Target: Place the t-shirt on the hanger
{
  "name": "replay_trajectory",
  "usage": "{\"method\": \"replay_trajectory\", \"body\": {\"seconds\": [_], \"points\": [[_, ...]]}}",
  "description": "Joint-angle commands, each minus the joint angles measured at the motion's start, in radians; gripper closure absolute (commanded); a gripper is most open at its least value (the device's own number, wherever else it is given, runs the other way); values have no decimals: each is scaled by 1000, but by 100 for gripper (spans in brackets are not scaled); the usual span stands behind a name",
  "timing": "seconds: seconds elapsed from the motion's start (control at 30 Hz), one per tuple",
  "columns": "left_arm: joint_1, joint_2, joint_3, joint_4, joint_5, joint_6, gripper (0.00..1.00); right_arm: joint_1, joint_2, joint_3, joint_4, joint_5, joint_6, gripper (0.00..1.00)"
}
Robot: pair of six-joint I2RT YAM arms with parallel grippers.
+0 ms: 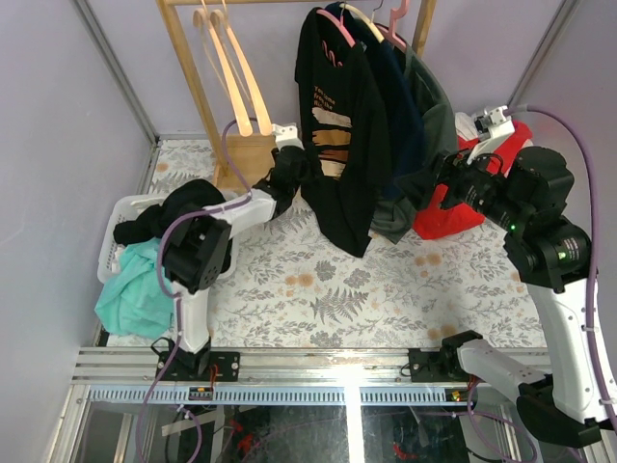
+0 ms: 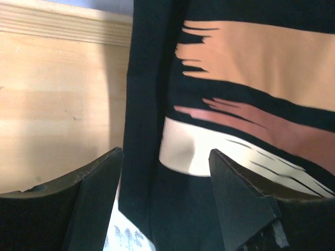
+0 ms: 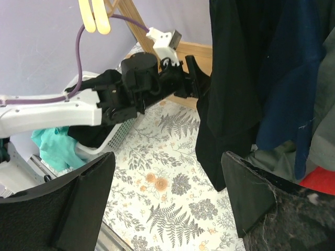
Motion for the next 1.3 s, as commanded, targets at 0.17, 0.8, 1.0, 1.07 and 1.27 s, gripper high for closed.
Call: {"method": "replay_trajectory", "body": {"seconds": [0.17, 0.8, 1.0, 1.07, 1.27], "points": [[119, 164, 86, 77, 218, 62, 33, -4, -11, -60, 53, -5, -4, 11], [166, 268, 113, 244, 540, 49, 55, -4, 3, -109, 96, -7, -5, 11], [174, 245, 137, 222, 506, 53, 100, -4, 3, -119, 102, -2, -7, 11], [175, 220, 140, 230, 486, 47, 100, -4, 5, -117, 102, -2, -8, 11], [191, 199, 238, 264, 441, 23, 100, -5, 11, -118, 102, 10, -9, 11]]}}
